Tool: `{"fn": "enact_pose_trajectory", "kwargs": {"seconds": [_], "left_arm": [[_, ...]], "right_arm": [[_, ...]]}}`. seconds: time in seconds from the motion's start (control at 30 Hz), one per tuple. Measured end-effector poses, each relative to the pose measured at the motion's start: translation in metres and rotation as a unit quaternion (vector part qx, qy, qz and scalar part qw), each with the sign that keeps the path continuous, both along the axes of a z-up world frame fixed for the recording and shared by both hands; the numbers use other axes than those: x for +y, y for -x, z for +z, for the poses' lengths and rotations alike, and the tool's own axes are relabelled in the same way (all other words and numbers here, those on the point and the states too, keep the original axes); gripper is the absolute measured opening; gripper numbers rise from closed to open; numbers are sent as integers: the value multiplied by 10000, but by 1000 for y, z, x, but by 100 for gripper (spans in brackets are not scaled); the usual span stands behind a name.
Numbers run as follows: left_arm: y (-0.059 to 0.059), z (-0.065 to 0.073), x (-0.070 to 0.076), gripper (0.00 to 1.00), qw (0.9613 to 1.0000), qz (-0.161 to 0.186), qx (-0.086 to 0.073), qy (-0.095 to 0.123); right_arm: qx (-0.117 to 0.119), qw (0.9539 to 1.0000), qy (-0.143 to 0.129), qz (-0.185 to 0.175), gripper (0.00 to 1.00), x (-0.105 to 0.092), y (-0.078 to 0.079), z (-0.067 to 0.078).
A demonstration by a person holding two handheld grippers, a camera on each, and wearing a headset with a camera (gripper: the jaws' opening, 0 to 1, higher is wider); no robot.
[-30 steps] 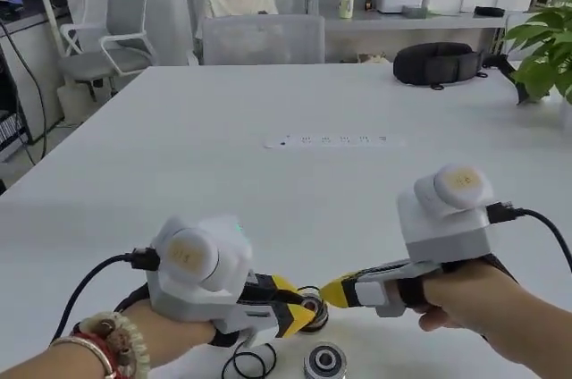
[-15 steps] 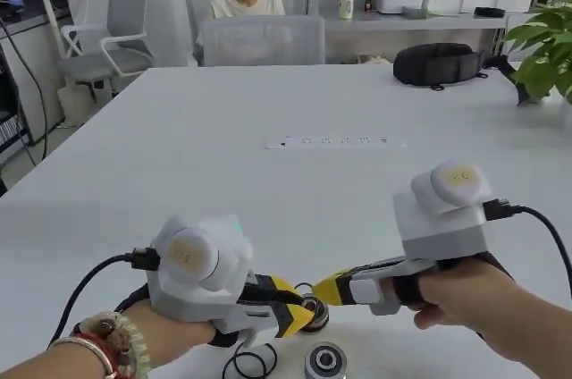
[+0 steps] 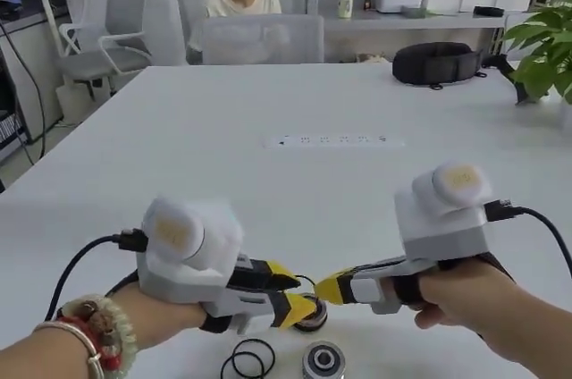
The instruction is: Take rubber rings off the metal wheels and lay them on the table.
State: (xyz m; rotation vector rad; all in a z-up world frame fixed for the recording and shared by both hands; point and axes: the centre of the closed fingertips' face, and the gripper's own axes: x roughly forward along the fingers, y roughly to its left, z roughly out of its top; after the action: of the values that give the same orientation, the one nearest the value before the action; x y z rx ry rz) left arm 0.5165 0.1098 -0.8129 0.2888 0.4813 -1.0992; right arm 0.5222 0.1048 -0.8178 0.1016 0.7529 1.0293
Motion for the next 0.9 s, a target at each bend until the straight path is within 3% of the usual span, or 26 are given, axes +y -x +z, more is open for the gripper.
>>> {"fn": "enact_pose_trajectory", "kwargs": {"seconds": [0.1,0.17,0.3,0.47,0.7,0.9], "left_arm": [[3,12,-2,23,9997,-140,49,177],[1,19,4,24,9997,-123,108,172],[1,33,13,26,9998,-143,71,124],[12,52,31,30,9992,-360,-139,-90],[35,62,63,40,9978,-501,-266,-348],[45,74,86,48,9986,-303,-353,-263]], "right_arm": [[-5,10000,-48,-47,0,-1,-2,2],[3,9999,-87,-82,0,-2,-4,3],[13,9998,-151,-154,0,-4,-6,5],[-16,9995,-239,-228,0,-6,-10,11],[-39,9989,-367,-290,0,-5,-11,18],[-32,9985,-463,-297,0,-3,-11,24]]}}
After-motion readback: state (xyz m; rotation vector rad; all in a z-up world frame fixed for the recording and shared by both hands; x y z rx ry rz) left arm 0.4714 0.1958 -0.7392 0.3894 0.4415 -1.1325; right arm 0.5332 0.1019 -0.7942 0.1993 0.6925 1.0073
